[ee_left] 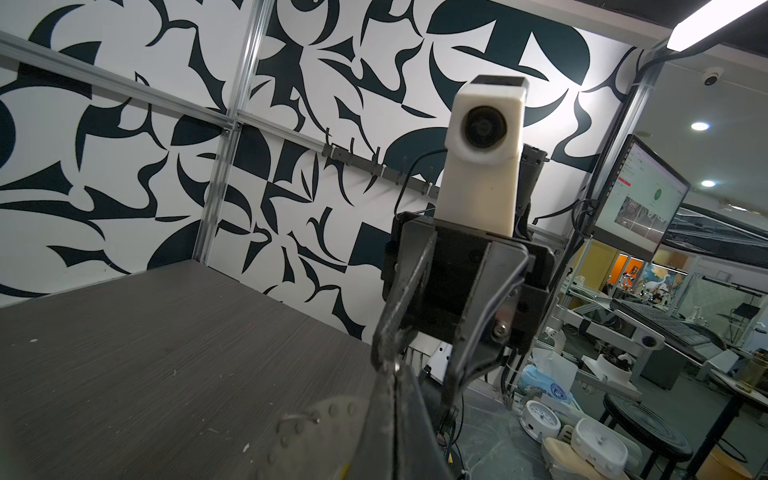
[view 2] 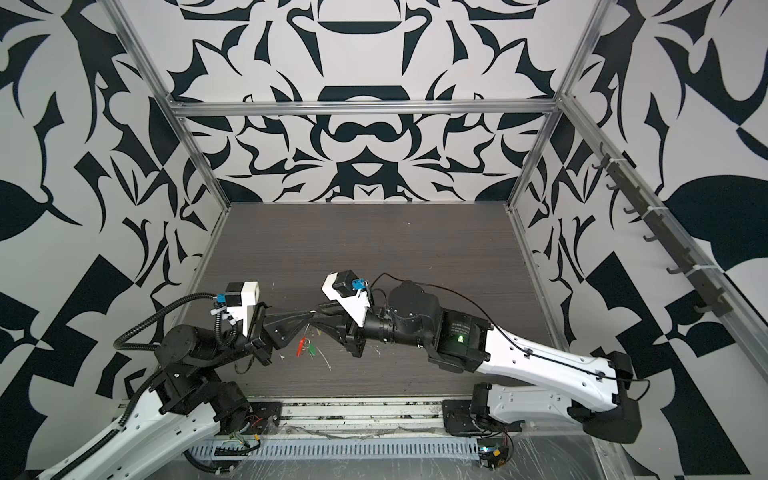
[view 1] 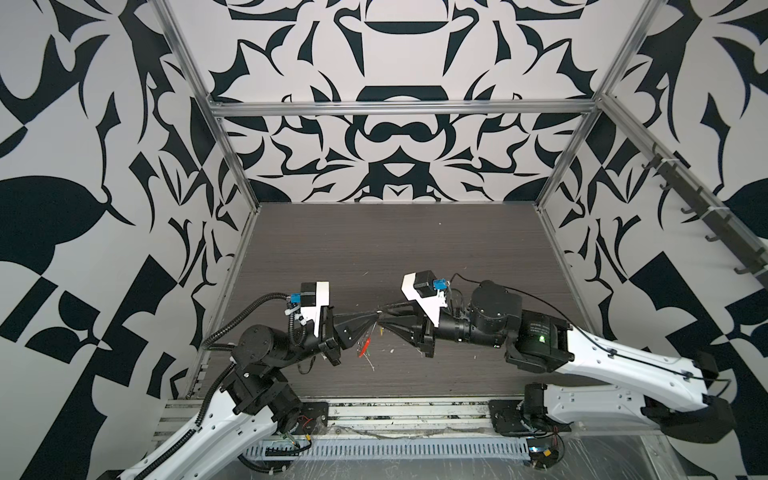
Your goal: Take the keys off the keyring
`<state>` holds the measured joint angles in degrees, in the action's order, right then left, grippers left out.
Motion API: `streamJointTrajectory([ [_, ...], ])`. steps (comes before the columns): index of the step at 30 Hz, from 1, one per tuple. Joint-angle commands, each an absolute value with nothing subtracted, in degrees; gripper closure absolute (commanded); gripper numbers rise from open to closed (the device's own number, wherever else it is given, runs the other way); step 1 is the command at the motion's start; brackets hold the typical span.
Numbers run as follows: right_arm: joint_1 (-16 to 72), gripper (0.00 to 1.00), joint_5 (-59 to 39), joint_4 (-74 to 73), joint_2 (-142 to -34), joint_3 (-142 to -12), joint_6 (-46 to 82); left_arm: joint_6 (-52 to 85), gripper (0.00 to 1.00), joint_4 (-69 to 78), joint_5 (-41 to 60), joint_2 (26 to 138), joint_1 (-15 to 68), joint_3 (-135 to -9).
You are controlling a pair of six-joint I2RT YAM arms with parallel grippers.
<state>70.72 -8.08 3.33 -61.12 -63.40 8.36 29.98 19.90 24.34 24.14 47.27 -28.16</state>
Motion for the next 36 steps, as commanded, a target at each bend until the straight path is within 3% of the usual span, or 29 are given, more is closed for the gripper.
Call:
streamJointTrajectory([
  [1,70.8,0.72,-8.7,2.5,-60.9,-66.0,7.8,29.9,1.00,21.9,24.9,23.7,47.5,-29.2],
  [13,70.0,1.00,-10.2,3.8,-61.2,-66.1,8.3,29.9,1.00,21.6,23.5,23.1,47.5,-28.9],
  [22,62.7,1.00,-17.5,3.1,-61.9,-65.4,11.5,29.0,1.00,20.6,20.4,24.1,47.5,-29.1],
  [28,56.8,1.00,-23.5,2.2,-62.7,-64.5,13.2,27.8,0.95,19.9,18.3,26.8,47.5,-30.2],
  [36,50.1,1.00,-30.2,2.0,-63.7,-63.6,13.7,26.4,0.72,17.4,12.6,30.2,47.5,-32.4],
])
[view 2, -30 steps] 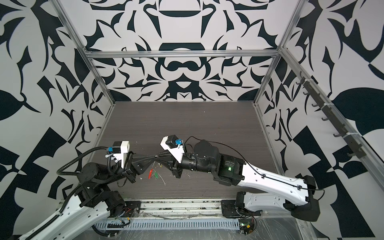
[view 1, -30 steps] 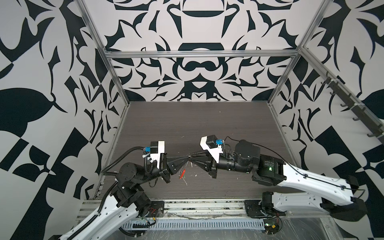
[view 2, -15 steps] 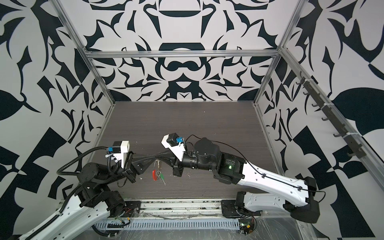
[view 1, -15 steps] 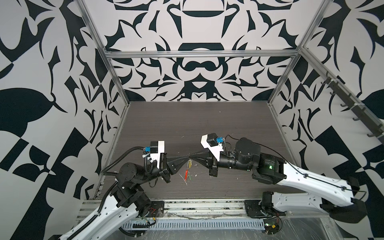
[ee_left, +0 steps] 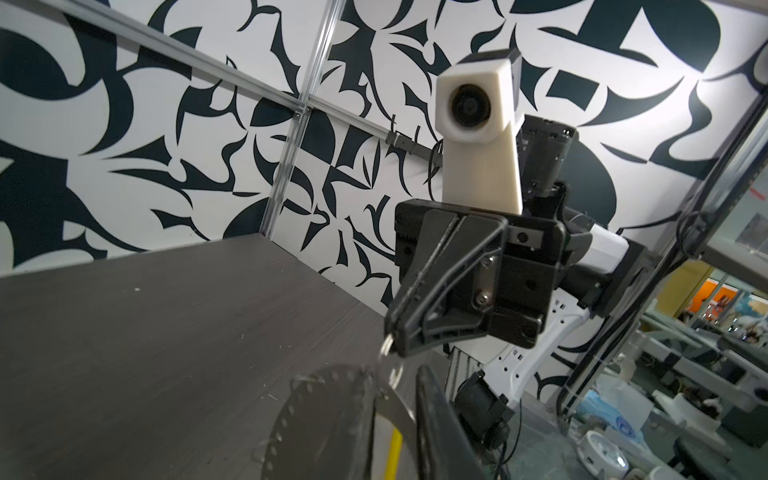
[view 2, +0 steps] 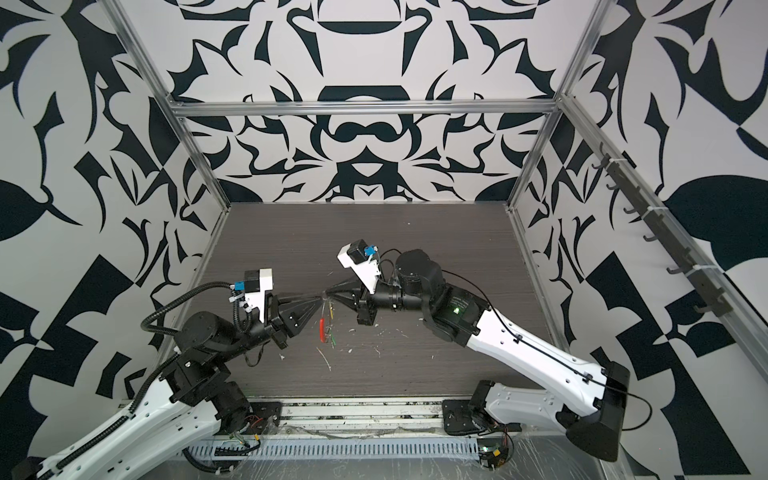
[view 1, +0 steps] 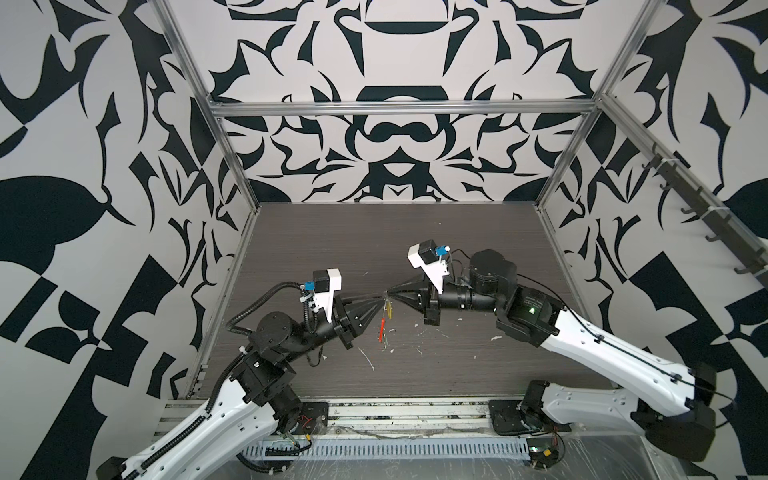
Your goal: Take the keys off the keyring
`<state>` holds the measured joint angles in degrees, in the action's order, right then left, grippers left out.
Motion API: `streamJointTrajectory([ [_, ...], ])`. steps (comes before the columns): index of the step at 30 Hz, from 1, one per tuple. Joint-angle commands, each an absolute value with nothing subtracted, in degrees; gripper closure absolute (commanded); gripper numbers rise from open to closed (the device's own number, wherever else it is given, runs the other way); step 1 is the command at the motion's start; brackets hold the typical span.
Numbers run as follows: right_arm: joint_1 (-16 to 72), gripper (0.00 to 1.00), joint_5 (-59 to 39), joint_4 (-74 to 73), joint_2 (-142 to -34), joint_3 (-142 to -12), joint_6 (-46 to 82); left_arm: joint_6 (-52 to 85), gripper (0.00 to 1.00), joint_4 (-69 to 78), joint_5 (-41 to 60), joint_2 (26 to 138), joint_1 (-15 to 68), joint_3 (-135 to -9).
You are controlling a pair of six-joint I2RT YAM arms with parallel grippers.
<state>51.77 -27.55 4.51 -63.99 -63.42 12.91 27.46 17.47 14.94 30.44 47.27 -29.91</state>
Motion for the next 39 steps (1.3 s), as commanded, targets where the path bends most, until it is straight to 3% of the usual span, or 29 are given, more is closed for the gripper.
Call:
streamJointTrajectory([
  [1,49.5,1.00,-31.1,1.9,-63.9,-63.6,13.6,26.3,0.71,17.1,12.4,30.5,47.5,-32.6],
  [9,46.1,1.00,-38.1,5.4,-66.5,-65.9,10.5,24.7,0.64,12.8,11.7,33.2,46.9,-35.0],
  [16,45.3,1.00,-42.1,8.6,-67.7,-67.9,7.6,29.8,0.63,15.2,21.8,37.5,39.8,-35.8],
  [29,44.6,1.00,-42.7,8.4,-67.6,-68.0,7.4,34.1,0.68,20.0,34.5,41.2,36.5,-35.4],
  [39,44.3,1.00,-42.3,8.2,-67.0,-67.9,7.7,34.1,0.74,17.9,33.8,42.3,36.5,-35.7],
])
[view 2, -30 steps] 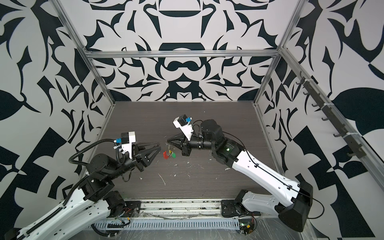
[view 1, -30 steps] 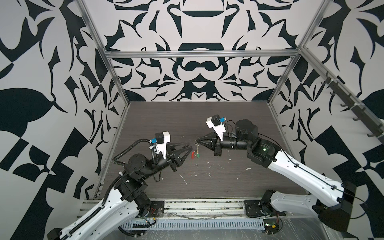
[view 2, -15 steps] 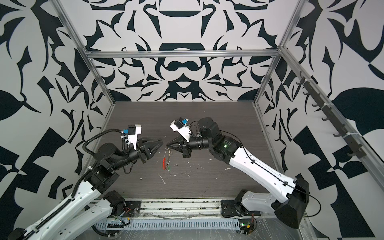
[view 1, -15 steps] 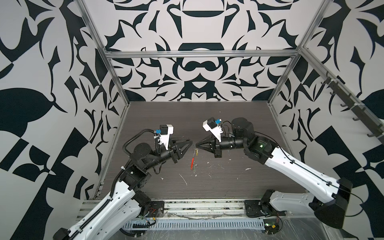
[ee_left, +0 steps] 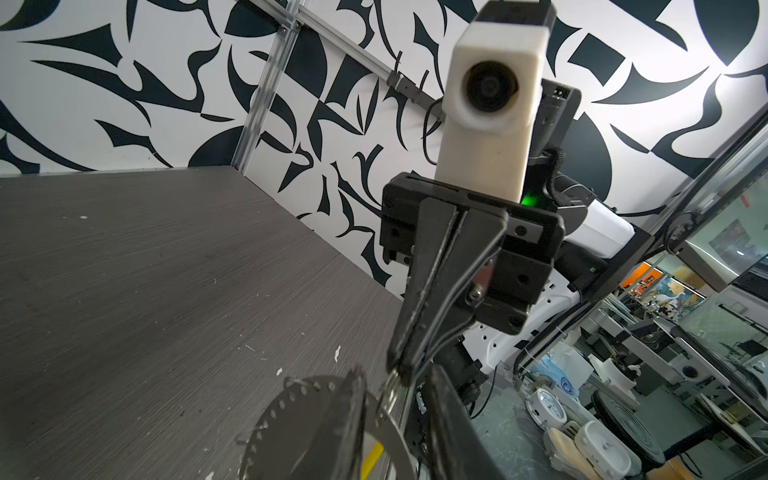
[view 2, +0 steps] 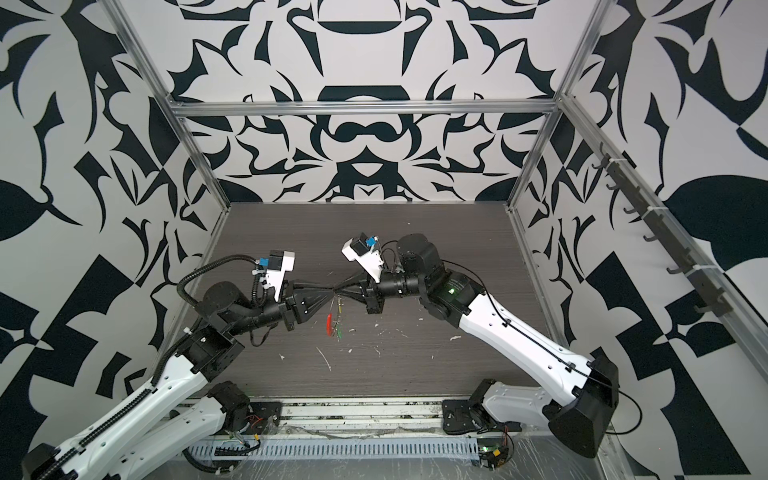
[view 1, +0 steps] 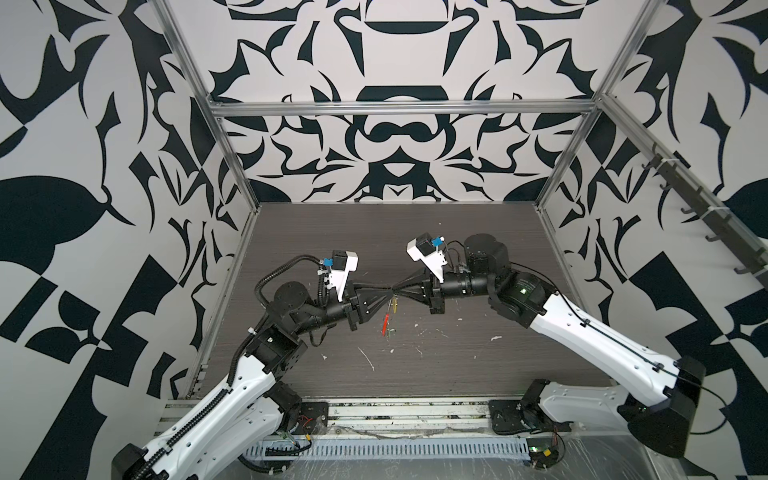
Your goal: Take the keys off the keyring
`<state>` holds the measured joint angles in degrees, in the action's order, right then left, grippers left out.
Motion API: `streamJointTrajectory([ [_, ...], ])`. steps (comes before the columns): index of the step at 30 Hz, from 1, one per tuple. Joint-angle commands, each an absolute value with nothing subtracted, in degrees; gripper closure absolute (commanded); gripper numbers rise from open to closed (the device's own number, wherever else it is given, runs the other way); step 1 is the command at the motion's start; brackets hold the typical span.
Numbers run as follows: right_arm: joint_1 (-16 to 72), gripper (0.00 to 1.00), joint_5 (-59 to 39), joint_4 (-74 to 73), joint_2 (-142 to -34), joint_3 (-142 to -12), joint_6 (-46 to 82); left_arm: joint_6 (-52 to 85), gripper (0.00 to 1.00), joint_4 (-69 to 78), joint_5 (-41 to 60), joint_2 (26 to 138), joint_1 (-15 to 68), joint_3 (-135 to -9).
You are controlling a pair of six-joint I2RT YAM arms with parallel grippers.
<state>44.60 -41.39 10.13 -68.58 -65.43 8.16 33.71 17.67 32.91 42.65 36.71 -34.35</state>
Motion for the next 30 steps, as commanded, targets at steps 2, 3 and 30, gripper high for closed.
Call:
streamJointTrajectory([
  [2,44.3,1.00,-42.1,8.1,-67.0,-67.9,7.8,34.1,0.78,17.9,34.0,42.3,36.4,-35.7],
  [3,44.3,1.00,-42.2,8.0,-67.0,-67.9,7.9,34.2,0.78,18.0,34.0,42.2,36.5,-35.8],
  [30,44.0,1.00,-41.7,8.0,-66.3,-68.4,8.1,34.1,0.84,16.5,33.7,42.3,36.4,-35.8],
])
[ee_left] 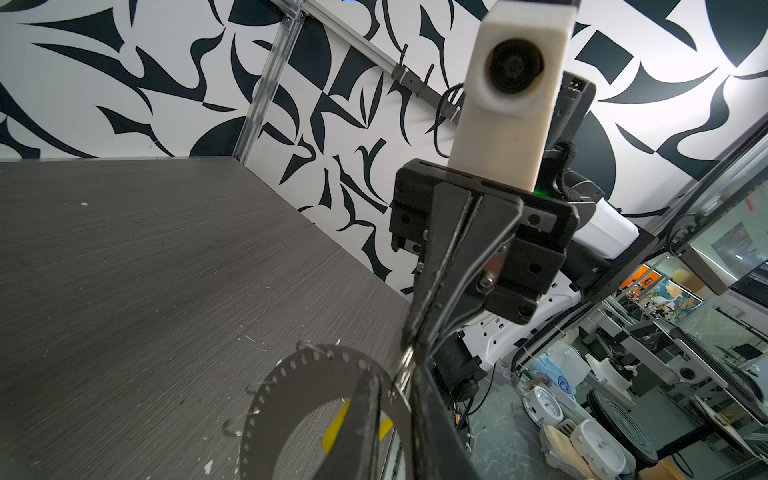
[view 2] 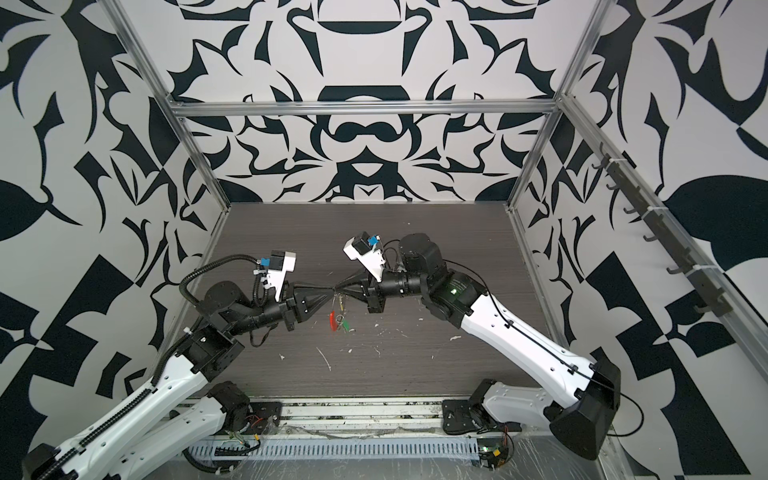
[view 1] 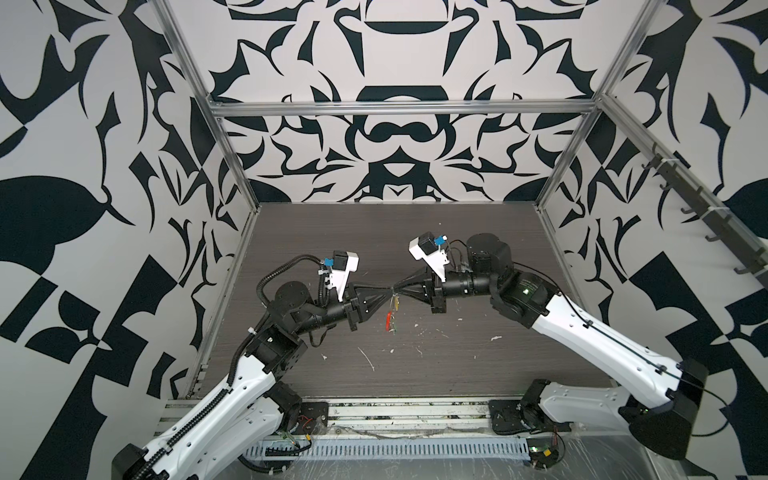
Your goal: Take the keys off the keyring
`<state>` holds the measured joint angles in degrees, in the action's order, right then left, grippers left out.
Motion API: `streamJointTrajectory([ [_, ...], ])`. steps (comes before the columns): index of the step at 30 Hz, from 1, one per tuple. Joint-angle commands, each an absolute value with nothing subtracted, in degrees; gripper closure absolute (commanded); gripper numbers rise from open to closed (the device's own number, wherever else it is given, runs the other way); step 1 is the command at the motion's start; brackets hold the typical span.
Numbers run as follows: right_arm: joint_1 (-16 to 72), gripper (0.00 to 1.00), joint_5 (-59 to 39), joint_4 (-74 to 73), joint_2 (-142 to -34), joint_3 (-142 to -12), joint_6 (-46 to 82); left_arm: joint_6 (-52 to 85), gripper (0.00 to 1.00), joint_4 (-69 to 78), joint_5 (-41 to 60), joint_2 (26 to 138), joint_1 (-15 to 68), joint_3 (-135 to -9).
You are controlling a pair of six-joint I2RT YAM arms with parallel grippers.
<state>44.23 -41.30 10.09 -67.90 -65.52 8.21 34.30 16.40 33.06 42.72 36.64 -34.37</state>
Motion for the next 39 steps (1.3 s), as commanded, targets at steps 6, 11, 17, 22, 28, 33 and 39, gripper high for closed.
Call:
streamJointTrajectory([
  [6,43.9,1.00,-42.2,8.4,-66.8,-68.6,8.3,34.1,0.87,16.7,33.7,42.6,36.5,-36.0],
  [11,44.0,1.00,-42.6,8.6,-67.2,-68.6,8.3,34.1,0.86,16.5,33.7,43.0,36.5,-36.5],
  [17,43.9,1.00,-42.8,9.5,-67.6,-68.7,8.2,34.1,0.86,16.0,33.7,43.0,36.5,-36.7],
  [22,43.9,1.00,-42.9,9.8,-68.0,-68.7,8.1,33.8,0.87,15.5,34.0,42.9,36.5,-37.0],
  [28,43.9,1.00,-42.8,10.1,-68.3,-68.8,8.2,33.8,0.91,15.5,34.5,43.5,36.5,-37.5],
  [33,43.9,1.00,-43.1,10.4,-68.7,-69.0,8.3,33.8,0.92,15.1,34.6,43.5,36.5,-37.8],
  [39,44.0,1.00,-43.4,10.3,-69.1,-69.4,9.0,34.3,0.99,15.0,34.6,43.9,36.5,-38.1],
])
